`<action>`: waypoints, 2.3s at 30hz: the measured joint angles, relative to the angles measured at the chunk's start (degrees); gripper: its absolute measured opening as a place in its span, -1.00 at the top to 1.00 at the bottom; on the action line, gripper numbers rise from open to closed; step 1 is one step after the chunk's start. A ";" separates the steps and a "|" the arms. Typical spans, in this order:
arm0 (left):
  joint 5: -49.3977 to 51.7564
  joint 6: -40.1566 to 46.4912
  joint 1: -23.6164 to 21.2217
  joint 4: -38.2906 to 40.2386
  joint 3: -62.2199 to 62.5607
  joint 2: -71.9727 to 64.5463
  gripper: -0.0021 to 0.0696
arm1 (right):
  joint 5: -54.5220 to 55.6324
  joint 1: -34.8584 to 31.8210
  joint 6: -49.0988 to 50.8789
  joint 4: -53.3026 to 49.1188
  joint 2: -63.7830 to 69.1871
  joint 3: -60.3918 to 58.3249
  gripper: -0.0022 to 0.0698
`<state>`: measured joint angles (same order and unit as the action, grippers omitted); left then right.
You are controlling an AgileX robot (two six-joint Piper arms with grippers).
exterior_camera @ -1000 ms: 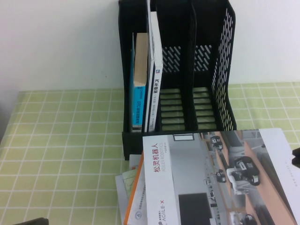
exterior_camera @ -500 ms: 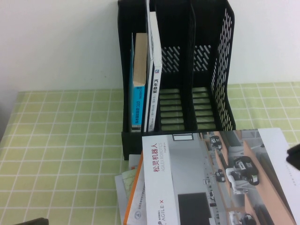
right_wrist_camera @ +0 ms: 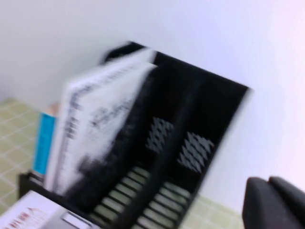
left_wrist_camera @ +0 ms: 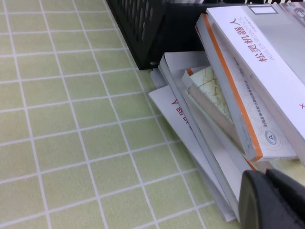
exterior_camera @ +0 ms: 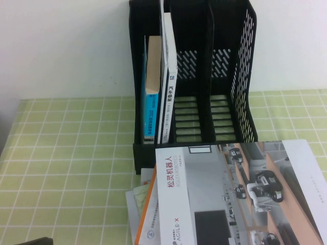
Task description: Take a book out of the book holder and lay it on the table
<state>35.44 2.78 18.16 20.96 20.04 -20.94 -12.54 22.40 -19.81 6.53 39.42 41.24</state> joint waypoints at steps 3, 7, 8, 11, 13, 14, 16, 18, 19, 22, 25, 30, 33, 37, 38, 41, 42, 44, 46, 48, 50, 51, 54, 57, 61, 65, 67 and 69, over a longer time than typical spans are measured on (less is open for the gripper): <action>0.00 0.00 0.00 0.00 0.00 0.00 0.95 | 0.43 -6.53 0.35 2.66 -9.28 -10.26 0.94; 0.00 0.00 0.00 0.00 0.00 0.00 0.95 | -1.69 -12.78 -0.75 2.81 -23.68 -22.50 0.94; 0.09 0.00 0.00 0.00 0.00 0.00 0.95 | -1.93 -13.72 -0.84 3.04 -27.12 -25.38 0.94; 0.22 0.00 0.00 0.00 0.00 0.00 0.95 | -1.67 -15.43 -0.84 4.73 -35.06 -31.58 0.94; 0.22 0.00 0.00 0.00 0.00 0.00 0.95 | -1.16 -16.22 -0.84 5.40 -37.71 -34.26 0.94; 0.22 0.00 0.00 0.00 0.00 0.00 0.95 | -0.88 -16.70 -0.84 5.64 -38.52 -35.52 0.94; 0.22 0.00 0.00 0.00 0.00 0.00 0.95 | -0.75 -17.89 -0.84 5.77 -39.54 -37.95 0.94; 0.22 0.00 0.00 0.00 0.00 0.00 0.95 | -0.75 -19.07 -0.84 5.77 -39.95 -40.26 0.94; 0.22 0.00 0.00 0.00 0.00 0.00 0.95 | -0.75 -19.51 -0.84 5.77 -39.95 -41.46 0.94; 0.59 0.00 0.00 0.00 0.00 0.00 0.95 | -3.22 -19.89 -0.41 5.74 -39.95 -42.74 0.94; 1.08 -0.15 0.00 0.00 0.00 0.00 0.95 | -7.55 -19.93 4.71 1.82 -39.95 -42.83 0.94; 1.18 -0.15 0.00 0.00 0.00 0.00 0.95 | -8.78 -19.93 22.79 -13.51 -39.95 -42.72 0.95; 1.22 -0.15 0.00 0.00 0.00 0.00 0.95 | -9.14 -19.93 32.96 -20.50 -39.95 -42.72 0.94; 1.22 -0.15 0.00 0.00 0.00 0.00 0.95 | -9.29 -19.93 37.29 -21.87 -39.95 -42.72 0.94; 1.22 -0.15 0.00 0.00 0.00 0.00 0.95 | -9.29 -19.93 37.66 -21.87 -39.95 -42.72 0.94; 1.22 -0.15 0.00 0.00 0.00 0.00 0.95 | -9.29 -19.93 37.88 -21.87 -39.95 -42.72 0.95; 1.22 -0.15 0.00 0.00 0.00 0.00 0.95 | -9.29 -19.93 37.88 -21.94 -39.95 -42.72 0.94; 1.22 -0.15 0.00 0.00 0.00 0.00 0.95 | -9.29 -19.93 38.02 -21.94 -39.95 -42.72 0.94; 1.22 -0.15 0.00 0.00 0.00 0.00 0.95 | -9.29 -19.93 38.02 -22.05 -39.95 -42.72 0.94; 1.22 -0.15 0.00 0.00 0.00 0.00 0.95 | -9.29 -19.93 38.02 -22.11 -39.95 -42.72 0.94; 1.22 0.02 0.00 0.00 0.00 0.00 0.95 | -9.29 -19.93 38.06 -22.09 -39.95 -42.72 0.95; 1.22 0.02 0.00 0.00 0.00 0.00 0.95 | -9.29 -19.93 38.16 -22.09 -39.95 -42.72 0.94; 1.22 0.02 0.00 0.00 0.00 0.00 0.95 | -9.29 -19.93 38.16 -22.13 -39.95 -42.72 0.94; 1.22 0.02 0.00 0.00 0.00 0.00 0.95 | -9.29 -19.93 38.16 -22.13 -39.95 -42.72 0.95; 1.22 1.49 0.00 -1.47 0.00 0.00 0.95 | -9.29 -19.93 38.16 -22.22 -39.95 -42.72 0.95; -2.81 -0.40 0.00 -8.12 -1.90 0.12 0.95 | -9.29 -19.93 38.16 -22.22 -39.95 -42.72 0.95; -7.94 -6.71 0.00 -14.84 -4.75 1.21 0.95 | -9.29 -19.93 38.16 -22.22 -39.95 -42.72 0.95; -13.01 -14.20 0.00 -22.93 -7.99 3.48 0.95 | -9.29 -19.93 38.16 -22.22 -39.95 -42.72 0.95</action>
<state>22.44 -11.42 18.16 -1.97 12.05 -17.47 -21.83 2.46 18.35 -15.69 -0.53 -1.49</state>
